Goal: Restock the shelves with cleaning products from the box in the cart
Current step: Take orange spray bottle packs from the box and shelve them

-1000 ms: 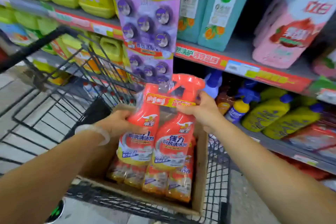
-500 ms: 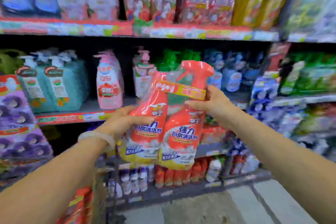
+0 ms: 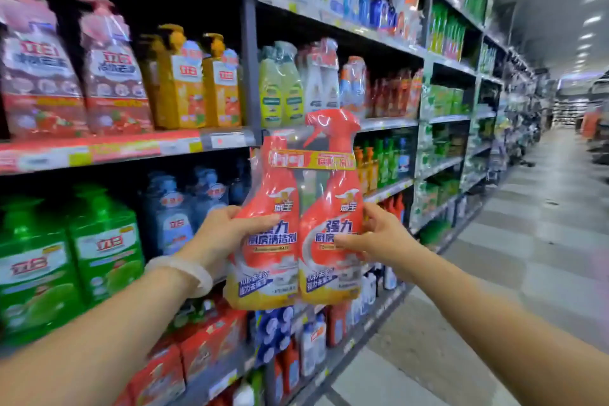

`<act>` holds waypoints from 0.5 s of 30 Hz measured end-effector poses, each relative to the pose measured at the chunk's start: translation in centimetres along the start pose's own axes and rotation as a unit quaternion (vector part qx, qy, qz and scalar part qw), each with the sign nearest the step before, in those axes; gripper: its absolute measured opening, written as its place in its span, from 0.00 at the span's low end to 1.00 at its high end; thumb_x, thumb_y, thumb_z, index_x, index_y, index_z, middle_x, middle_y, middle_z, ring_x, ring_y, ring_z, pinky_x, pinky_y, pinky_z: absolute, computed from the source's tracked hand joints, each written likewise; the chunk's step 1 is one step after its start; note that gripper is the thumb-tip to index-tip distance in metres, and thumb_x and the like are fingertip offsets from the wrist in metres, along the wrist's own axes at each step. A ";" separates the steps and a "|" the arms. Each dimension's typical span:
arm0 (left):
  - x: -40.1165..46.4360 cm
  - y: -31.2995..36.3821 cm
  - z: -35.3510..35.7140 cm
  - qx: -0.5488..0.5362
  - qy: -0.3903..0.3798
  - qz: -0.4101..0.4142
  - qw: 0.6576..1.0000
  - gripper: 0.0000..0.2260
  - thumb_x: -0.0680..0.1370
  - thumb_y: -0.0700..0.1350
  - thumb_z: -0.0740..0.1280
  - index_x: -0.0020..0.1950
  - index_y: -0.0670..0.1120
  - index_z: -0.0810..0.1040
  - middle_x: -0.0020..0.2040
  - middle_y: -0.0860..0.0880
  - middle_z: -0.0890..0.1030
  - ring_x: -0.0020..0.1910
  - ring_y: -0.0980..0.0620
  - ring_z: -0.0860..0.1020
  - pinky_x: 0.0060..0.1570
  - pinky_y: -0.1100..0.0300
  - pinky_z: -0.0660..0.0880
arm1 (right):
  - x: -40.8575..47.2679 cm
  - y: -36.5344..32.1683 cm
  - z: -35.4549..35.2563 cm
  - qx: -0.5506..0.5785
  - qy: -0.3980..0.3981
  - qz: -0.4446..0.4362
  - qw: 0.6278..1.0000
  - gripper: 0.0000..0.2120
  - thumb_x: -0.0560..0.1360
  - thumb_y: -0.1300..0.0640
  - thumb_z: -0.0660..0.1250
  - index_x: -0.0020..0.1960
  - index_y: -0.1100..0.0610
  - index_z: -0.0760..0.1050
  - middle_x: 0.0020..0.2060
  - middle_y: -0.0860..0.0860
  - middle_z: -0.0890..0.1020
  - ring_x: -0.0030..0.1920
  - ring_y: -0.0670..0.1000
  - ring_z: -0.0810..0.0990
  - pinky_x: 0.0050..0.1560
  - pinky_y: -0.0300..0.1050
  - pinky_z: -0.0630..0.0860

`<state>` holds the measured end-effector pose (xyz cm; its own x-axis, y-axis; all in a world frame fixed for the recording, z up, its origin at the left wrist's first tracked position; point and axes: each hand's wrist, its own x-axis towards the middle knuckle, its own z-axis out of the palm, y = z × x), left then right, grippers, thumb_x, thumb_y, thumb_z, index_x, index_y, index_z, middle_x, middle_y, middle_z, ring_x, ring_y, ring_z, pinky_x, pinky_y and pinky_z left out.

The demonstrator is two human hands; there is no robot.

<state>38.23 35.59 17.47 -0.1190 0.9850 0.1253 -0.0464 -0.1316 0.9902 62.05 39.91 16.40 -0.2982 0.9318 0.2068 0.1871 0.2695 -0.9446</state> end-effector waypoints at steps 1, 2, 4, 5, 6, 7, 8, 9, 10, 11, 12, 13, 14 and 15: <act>2.1 -0.2 1.6 -0.005 -0.009 0.004 1.000 0.24 0.58 0.42 0.78 0.51 0.36 0.80 0.43 0.38 0.85 0.35 0.44 0.83 0.40 0.50 0.81 | 1.3 0.4 -1.7 0.000 0.012 0.005 1.000 0.22 0.69 0.64 0.74 0.60 0.55 0.72 0.46 0.52 0.83 0.45 0.54 0.85 0.48 0.57 0.82; 4.2 -0.6 3.0 -0.010 -0.017 0.008 1.000 0.23 0.57 0.42 0.78 0.49 0.37 0.81 0.42 0.38 0.85 0.35 0.44 0.83 0.42 0.50 0.80 | 2.6 0.9 -3.4 0.002 0.023 0.009 1.000 0.22 0.69 0.64 0.75 0.59 0.54 0.72 0.46 0.52 0.84 0.47 0.56 0.84 0.50 0.61 0.80; 8.7 -1.0 5.8 -0.011 -0.026 0.017 0.999 0.23 0.56 0.42 0.80 0.48 0.37 0.82 0.41 0.39 0.85 0.35 0.45 0.83 0.44 0.50 0.80 | 5.9 2.1 -6.6 0.002 0.045 0.012 0.999 0.23 0.68 0.64 0.75 0.60 0.54 0.72 0.45 0.52 0.84 0.48 0.59 0.84 0.50 0.63 0.79; 11.2 -1.2 7.1 -0.005 -0.031 0.020 0.999 0.23 0.56 0.42 0.80 0.48 0.36 0.82 0.42 0.39 0.85 0.35 0.45 0.83 0.43 0.51 0.80 | 7.7 2.7 -8.1 -0.002 0.054 0.011 0.998 0.24 0.68 0.64 0.75 0.60 0.54 0.72 0.44 0.52 0.84 0.48 0.60 0.84 0.50 0.62 0.79; 13.6 -1.4 8.5 0.000 -0.037 0.022 0.999 0.21 0.59 0.42 0.79 0.48 0.36 0.82 0.41 0.39 0.85 0.35 0.46 0.83 0.41 0.54 0.81 | 9.6 3.4 -9.7 -0.006 0.063 0.013 0.998 0.25 0.68 0.64 0.75 0.61 0.54 0.71 0.44 0.52 0.84 0.47 0.60 0.84 0.50 0.62 0.80; 16.2 -1.3 9.8 0.001 -0.040 0.026 0.999 0.15 0.63 0.39 0.77 0.47 0.36 0.82 0.39 0.40 0.85 0.33 0.47 0.83 0.37 0.57 0.81 | 11.6 3.8 -11.3 -0.007 0.070 0.016 0.997 0.26 0.68 0.64 0.75 0.62 0.53 0.71 0.45 0.53 0.84 0.48 0.60 0.84 0.50 0.61 0.80; 18.2 -1.3 11.0 0.001 -0.040 0.028 0.999 0.09 0.66 0.36 0.76 0.44 0.37 0.82 0.36 0.42 0.85 0.30 0.49 0.82 0.32 0.61 0.80 | 13.2 4.3 -12.6 -0.005 0.073 0.023 0.997 0.26 0.68 0.63 0.76 0.62 0.53 0.70 0.47 0.55 0.84 0.49 0.60 0.84 0.50 0.61 0.80; 20.9 -1.3 12.4 0.000 -0.044 0.032 0.999 0.06 0.67 0.35 0.75 0.42 0.38 0.81 0.33 0.44 0.84 0.27 0.51 0.81 0.28 0.63 0.78 | 15.3 4.9 -14.2 -0.001 0.079 0.027 0.997 0.26 0.68 0.63 0.76 0.62 0.53 0.71 0.49 0.56 0.83 0.50 0.60 0.83 0.51 0.61 0.80; 23.5 -1.3 13.8 0.000 -0.048 0.037 0.998 0.06 0.67 0.34 0.75 0.40 0.39 0.81 0.32 0.45 0.84 0.27 0.51 0.81 0.27 0.63 0.77 | 17.4 5.6 -15.9 0.001 0.086 0.029 0.996 0.25 0.67 0.63 0.76 0.61 0.54 0.71 0.51 0.57 0.83 0.50 0.60 0.83 0.51 0.61 0.80; 26.0 -1.4 15.2 0.007 -0.055 0.043 0.998 0.07 0.66 0.35 0.77 0.40 0.40 0.81 0.33 0.44 0.84 0.28 0.50 0.82 0.28 0.63 0.77 | 19.2 6.2 -17.4 0.000 0.097 0.028 0.995 0.25 0.67 0.64 0.76 0.60 0.53 0.72 0.51 0.57 0.83 0.50 0.59 0.83 0.52 0.62 0.79; 28.4 -1.4 16.6 0.014 -0.062 0.049 0.997 0.10 0.64 0.36 0.78 0.41 0.39 0.81 0.34 0.44 0.84 0.29 0.49 0.82 0.29 0.62 0.78 | 20.9 6.8 -19.1 0.001 0.109 0.027 0.994 0.25 0.66 0.64 0.77 0.59 0.53 0.72 0.50 0.57 0.84 0.49 0.59 0.84 0.52 0.62 0.79; 30.4 -1.4 18.0 0.019 -0.071 0.046 0.996 0.11 0.63 0.37 0.79 0.42 0.39 0.82 0.35 0.44 0.85 0.30 0.50 0.82 0.30 0.62 0.78 | 22.4 7.5 -20.7 0.000 0.118 0.029 0.993 0.25 0.66 0.64 0.77 0.58 0.52 0.73 0.49 0.57 0.84 0.49 0.60 0.84 0.52 0.63 0.79; 32.7 -1.5 19.6 0.020 -0.079 0.041 0.996 0.11 0.64 0.37 0.79 0.43 0.38 0.82 0.34 0.45 0.84 0.29 0.51 0.82 0.29 0.63 0.78 | 24.0 8.3 -22.5 0.003 0.126 0.032 0.991 0.25 0.65 0.64 0.77 0.58 0.52 0.73 0.49 0.57 0.84 0.48 0.59 0.84 0.51 0.63 0.79; 34.0 -1.6 20.6 0.028 -0.082 0.043 0.995 0.10 0.65 0.37 0.78 0.44 0.38 0.83 0.32 0.47 0.84 0.28 0.54 0.82 0.29 0.65 0.77 | 24.9 8.7 -23.7 0.001 0.132 0.035 0.991 0.25 0.66 0.65 0.77 0.58 0.52 0.73 0.48 0.57 0.84 0.47 0.58 0.84 0.49 0.60 0.81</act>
<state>54.72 71.63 21.39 0.0434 0.9762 0.2125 0.0136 -0.2133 0.9769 78.47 71.20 19.35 -0.0294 0.9796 0.1989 0.1966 0.2008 -0.9597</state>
